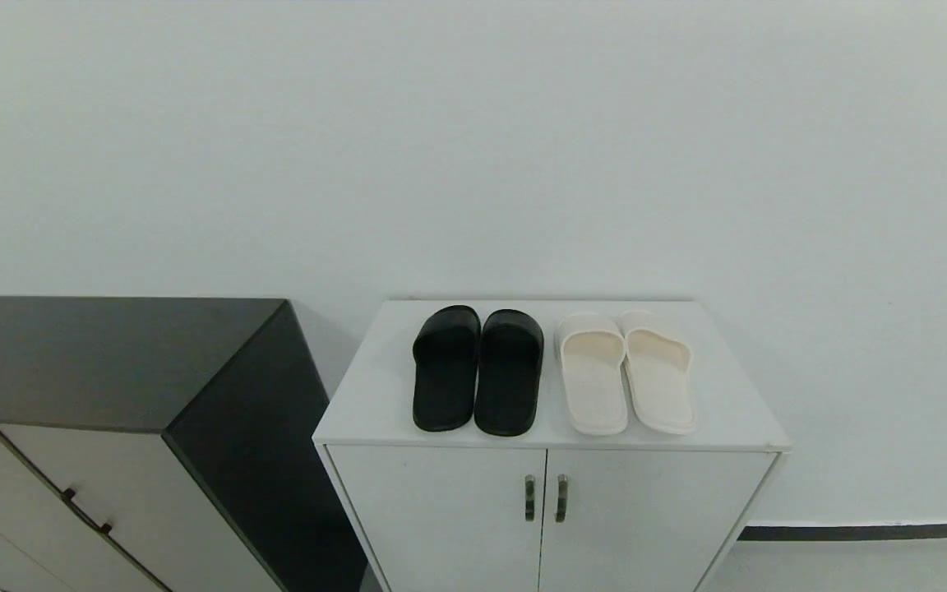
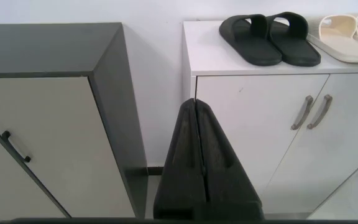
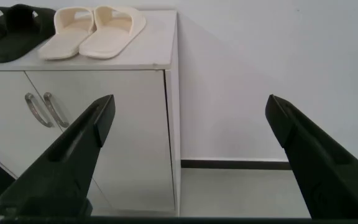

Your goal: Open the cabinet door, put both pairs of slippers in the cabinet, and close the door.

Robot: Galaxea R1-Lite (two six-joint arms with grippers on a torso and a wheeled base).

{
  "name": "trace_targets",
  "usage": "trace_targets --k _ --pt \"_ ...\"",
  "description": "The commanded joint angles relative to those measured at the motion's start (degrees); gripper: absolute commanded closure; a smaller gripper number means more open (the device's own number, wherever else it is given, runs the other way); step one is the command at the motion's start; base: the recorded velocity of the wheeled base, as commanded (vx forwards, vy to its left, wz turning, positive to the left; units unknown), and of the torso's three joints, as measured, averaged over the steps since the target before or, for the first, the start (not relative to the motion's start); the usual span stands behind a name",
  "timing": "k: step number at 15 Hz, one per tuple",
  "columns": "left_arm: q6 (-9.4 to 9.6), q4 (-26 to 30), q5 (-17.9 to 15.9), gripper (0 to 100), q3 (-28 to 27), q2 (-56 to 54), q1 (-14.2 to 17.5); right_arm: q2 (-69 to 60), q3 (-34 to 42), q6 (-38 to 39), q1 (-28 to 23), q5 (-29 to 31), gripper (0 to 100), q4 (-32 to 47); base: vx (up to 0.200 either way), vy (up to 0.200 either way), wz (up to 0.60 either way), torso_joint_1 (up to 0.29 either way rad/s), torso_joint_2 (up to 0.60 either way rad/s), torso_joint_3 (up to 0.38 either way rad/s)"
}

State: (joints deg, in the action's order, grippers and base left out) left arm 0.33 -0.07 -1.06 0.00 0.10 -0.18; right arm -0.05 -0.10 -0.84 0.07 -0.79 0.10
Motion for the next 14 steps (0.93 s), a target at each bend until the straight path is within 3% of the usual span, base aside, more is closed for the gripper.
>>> trace_targets --k 1,2,4,7,9,10,11,14 --pt "0.02 -0.01 0.01 100 0.00 0.08 0.01 0.05 0.01 -0.13 0.01 0.00 0 -0.10 0.000 0.000 0.00 0.000 0.00 0.000" --pt "-0.07 -0.01 0.01 100 0.00 0.08 0.01 0.05 -0.08 -1.18 0.01 -0.35 0 -0.19 0.000 0.000 0.00 0.000 0.00 0.000" --pt "0.11 -0.10 0.09 100 0.00 0.08 0.01 7.78 -9.57 0.84 0.37 -1.84 0 0.43 0.000 0.000 0.00 0.000 0.00 0.000" --pt "0.46 -0.10 0.01 100 0.00 0.08 0.01 20.88 -10.19 0.58 0.45 -10.28 0 -1.24 0.000 0.000 0.00 0.000 0.00 0.000" --pt "0.90 -0.01 0.01 100 0.00 0.08 0.01 31.69 -11.33 0.49 0.98 -11.78 0 -7.22 0.000 0.000 0.00 0.000 0.00 0.000" --pt "1.25 -0.01 -0.08 100 0.00 0.08 0.01 42.24 -13.44 1.37 5.90 -11.16 0 -15.48 0.000 0.000 0.00 0.000 0.00 0.000" --pt "1.34 -0.01 -0.08 100 0.00 0.08 0.01 47.51 -14.67 2.69 9.95 -9.58 0 -18.91 0.000 0.000 0.00 0.000 0.00 0.000" --pt "1.78 -0.01 -0.08 100 0.00 0.08 0.01 64.30 -18.01 11.04 41.32 16.61 0 -30.24 0.000 0.000 0.00 0.000 0.00 0.000"
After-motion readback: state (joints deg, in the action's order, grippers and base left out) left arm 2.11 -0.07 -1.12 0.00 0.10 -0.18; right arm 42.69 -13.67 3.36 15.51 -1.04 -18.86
